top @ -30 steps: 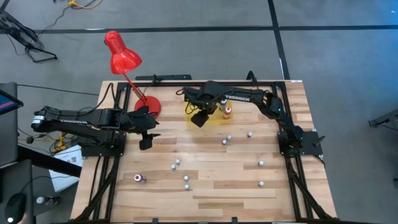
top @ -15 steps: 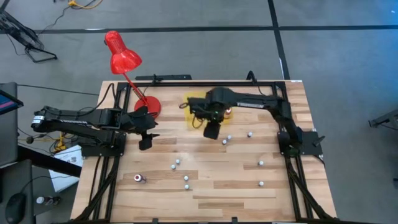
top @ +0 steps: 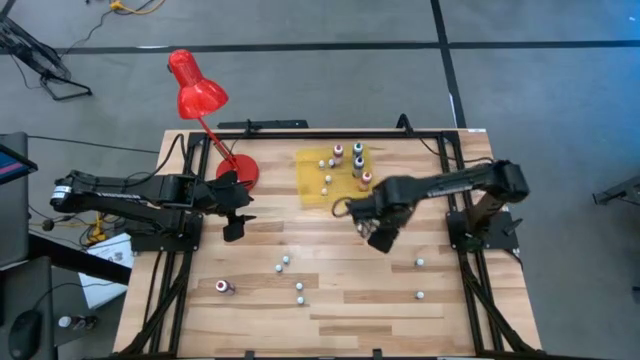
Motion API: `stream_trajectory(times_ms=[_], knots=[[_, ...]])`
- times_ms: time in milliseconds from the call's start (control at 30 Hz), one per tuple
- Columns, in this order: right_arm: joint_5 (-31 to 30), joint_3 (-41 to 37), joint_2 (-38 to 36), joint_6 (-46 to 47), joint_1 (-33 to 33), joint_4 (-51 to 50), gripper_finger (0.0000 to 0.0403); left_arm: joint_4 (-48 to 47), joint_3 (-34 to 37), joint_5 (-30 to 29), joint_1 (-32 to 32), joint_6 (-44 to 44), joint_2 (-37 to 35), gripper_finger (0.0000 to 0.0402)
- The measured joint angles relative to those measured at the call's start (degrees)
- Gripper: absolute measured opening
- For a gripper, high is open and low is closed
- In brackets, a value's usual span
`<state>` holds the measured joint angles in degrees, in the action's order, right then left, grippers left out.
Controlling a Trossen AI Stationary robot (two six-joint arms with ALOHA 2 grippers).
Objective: Pick & Place food coloring
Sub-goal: Put the small green food coloring bottle into the yellow bin
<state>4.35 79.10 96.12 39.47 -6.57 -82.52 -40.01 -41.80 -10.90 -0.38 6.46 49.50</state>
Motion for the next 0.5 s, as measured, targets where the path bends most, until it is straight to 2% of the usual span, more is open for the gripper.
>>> stream_trajectory(times_ms=[100,267,367,500], knots=[[1.8,-4.7,-1.9,8.9,-3.5,1.1,0.0121,0.0,0.0,0.0,0.0,0.0,0.0,0.0242],[3.3,-11.1,-2.9,18.3,-8.9,0.5,0.0121,0.0,0.0,0.0,0.0,-0.2,0.0,0.0242],[6.3,-14.0,-2.9,20.9,-11.1,1.7,0.0121,0.1,0.0,0.0,0.0,-0.2,0.0,0.0242],[8.1,-17.4,-2.9,19.0,-13.2,5.9,0.0121,0.4,0.0,0.0,0.0,-0.2,0.0,0.0242]])
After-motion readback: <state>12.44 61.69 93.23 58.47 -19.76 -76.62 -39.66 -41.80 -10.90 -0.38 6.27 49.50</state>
